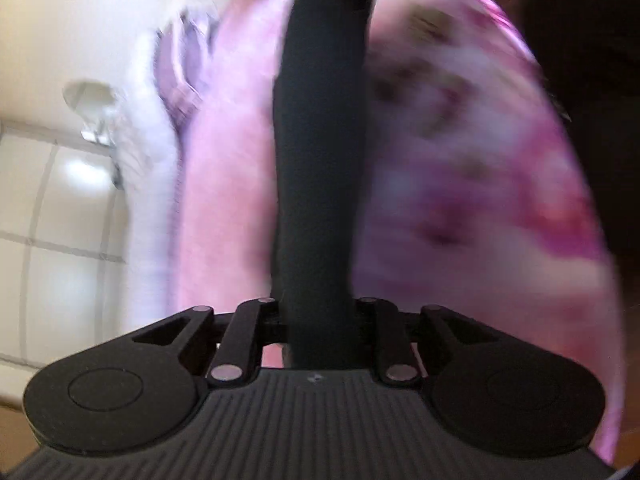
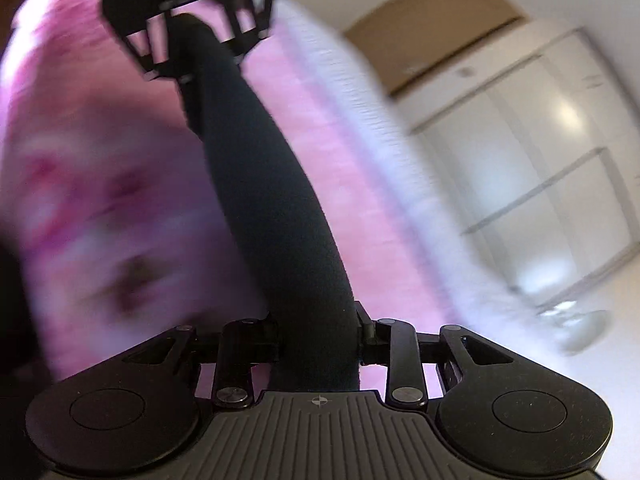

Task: Fold clothes
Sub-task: 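Lift the folded sweater with both grippers off the bedspread, then lower the black sweater onto the bedspread with both grippers and flatten it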

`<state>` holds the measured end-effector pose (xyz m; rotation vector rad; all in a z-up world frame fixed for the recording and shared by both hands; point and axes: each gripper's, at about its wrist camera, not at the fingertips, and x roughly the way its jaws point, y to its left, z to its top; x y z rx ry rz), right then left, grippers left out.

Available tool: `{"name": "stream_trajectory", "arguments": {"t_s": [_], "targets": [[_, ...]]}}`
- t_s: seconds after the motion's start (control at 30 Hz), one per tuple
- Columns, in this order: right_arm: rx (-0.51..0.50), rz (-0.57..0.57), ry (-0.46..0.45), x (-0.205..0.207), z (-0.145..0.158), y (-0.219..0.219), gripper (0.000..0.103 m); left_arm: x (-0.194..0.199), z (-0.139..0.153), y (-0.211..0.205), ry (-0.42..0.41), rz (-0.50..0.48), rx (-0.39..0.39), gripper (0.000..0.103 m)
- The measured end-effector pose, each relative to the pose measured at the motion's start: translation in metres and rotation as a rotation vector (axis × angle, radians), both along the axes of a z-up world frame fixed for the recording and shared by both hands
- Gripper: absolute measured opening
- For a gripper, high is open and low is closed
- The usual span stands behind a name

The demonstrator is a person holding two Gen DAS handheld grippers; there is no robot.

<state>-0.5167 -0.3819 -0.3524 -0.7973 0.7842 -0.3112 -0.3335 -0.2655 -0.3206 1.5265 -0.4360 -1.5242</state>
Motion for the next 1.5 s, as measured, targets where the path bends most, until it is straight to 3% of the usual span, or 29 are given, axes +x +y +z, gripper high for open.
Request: {"name": "stream_trajectory", "arguments": {"t_s": [0.07, 0.17, 0.37, 0.57, 0.73, 0.9, 1.1, 1.23, 1.3, 1.33, 1.37, 1.4, 1.43, 1.5], "targets": [[-0.019, 0.016, 0.050, -0.013, -0.028, 0.021, 0.034, -0.007, -0.028, 0.022, -0.001, 0.033, -0.044, 0.022], [-0.072, -0.016, 0.073, -0.034, -0.045, 0.042, 0.039, -0.014, -0.033, 0.042, 0.043, 0.090, -0.094, 0.025], [0.120, -0.338, -0.071, -0.075, -0.004, 0.021, 0.040, 0.013, -0.008, 0.084, 0.152, 0.217, -0.074, 0.030], [0.337, -0.438, -0.313, -0.067, 0.045, 0.002, 0.040, 0.071, 0.039, 0.091, 0.372, 0.452, -0.091, 0.029], [0.497, -0.397, -0.416, -0.023, 0.070, -0.018, 0.040, 0.105, 0.080, 0.040, 0.737, 0.513, -0.097, 0.029], [0.543, -0.388, -0.392, 0.019, 0.071, -0.070, 0.044, 0.135, 0.088, -0.040, 1.014, 0.521, -0.040, 0.030], [0.640, -0.431, -0.396, 0.032, 0.052, -0.140, 0.047, 0.153, 0.059, -0.123, 1.146, 0.573, 0.107, 0.030], [0.664, -0.359, -0.378, 0.041, 0.047, -0.165, 0.049, 0.157, 0.043, -0.159, 1.179, 0.572, 0.181, 0.029], [0.694, -0.309, -0.335, 0.046, 0.041, -0.173, 0.049, 0.158, 0.036, -0.167, 1.209, 0.552, 0.233, 0.015], [0.706, -0.292, -0.310, 0.049, 0.037, -0.176, 0.049, 0.157, 0.037, -0.167, 1.208, 0.531, 0.231, 0.001], [0.708, -0.289, -0.294, 0.051, 0.034, -0.178, 0.049, 0.157, 0.038, -0.166, 1.207, 0.512, 0.223, 0.001], [0.706, -0.295, -0.293, 0.049, 0.034, -0.179, 0.035, 0.157, 0.041, -0.161, 1.214, 0.505, 0.190, 0.001], [0.702, -0.302, -0.295, 0.047, 0.034, -0.180, 0.001, 0.160, 0.044, -0.153, 1.232, 0.515, 0.145, 0.001], [0.707, -0.361, -0.367, 0.035, 0.036, -0.186, 0.000, 0.165, 0.048, -0.140, 1.259, 0.527, 0.069, 0.001]]}}
